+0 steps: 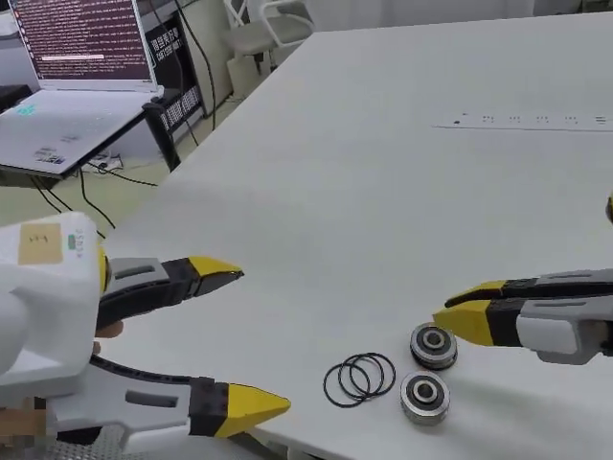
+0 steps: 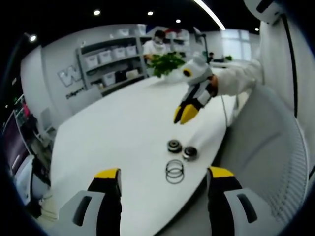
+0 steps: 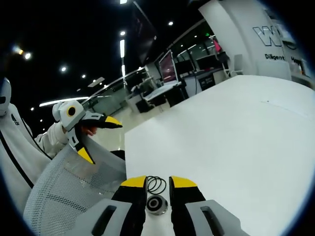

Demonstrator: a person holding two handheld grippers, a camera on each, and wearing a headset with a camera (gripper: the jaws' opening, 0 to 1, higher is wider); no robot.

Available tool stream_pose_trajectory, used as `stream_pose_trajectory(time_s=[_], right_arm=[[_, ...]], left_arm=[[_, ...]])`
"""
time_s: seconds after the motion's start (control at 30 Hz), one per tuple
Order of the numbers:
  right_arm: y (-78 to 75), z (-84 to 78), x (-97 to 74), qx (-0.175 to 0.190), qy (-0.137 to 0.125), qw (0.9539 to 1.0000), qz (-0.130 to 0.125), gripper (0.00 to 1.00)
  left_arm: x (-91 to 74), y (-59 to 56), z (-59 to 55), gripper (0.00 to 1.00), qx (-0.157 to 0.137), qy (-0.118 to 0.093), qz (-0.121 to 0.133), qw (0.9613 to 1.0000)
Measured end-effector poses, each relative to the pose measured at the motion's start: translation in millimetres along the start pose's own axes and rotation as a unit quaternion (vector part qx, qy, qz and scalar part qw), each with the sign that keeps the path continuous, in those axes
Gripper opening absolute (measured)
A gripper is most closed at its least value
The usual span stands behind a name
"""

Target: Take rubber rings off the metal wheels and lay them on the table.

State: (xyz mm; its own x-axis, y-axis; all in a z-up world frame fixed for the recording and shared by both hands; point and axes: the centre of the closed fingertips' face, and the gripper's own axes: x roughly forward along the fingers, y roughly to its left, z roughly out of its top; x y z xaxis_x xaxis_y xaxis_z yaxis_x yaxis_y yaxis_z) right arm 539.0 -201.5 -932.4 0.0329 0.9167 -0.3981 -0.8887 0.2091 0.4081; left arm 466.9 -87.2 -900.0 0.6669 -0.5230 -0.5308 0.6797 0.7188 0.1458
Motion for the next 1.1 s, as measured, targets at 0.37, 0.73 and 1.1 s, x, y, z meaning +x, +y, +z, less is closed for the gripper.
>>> stream_pose_trajectory(time_s=[0.37, 0.73, 1.1], right_arm=[[-21.7, -13.8, -20.8, 0.01, -0.009, 0.9992, -0.038, 0.22], [-29.8, -32.6, -24.0, 0.012, 0.001, 0.9986, -0.051, 0.26], [-32.1, -42.6, -11.1, 0.006, 0.007, 0.9987, -0.05, 0.27]], left_arm=[[1.3, -2.8, 24.3, 0.72, 0.017, -0.017, -0.016, 0.9996], [9.2, -1.8, 46.4, 0.71, 0.044, -0.023, -0.029, 0.9984], [35.9, 7.4, 73.5, 0.68, 0.075, -0.034, -0.027, 0.9962]])
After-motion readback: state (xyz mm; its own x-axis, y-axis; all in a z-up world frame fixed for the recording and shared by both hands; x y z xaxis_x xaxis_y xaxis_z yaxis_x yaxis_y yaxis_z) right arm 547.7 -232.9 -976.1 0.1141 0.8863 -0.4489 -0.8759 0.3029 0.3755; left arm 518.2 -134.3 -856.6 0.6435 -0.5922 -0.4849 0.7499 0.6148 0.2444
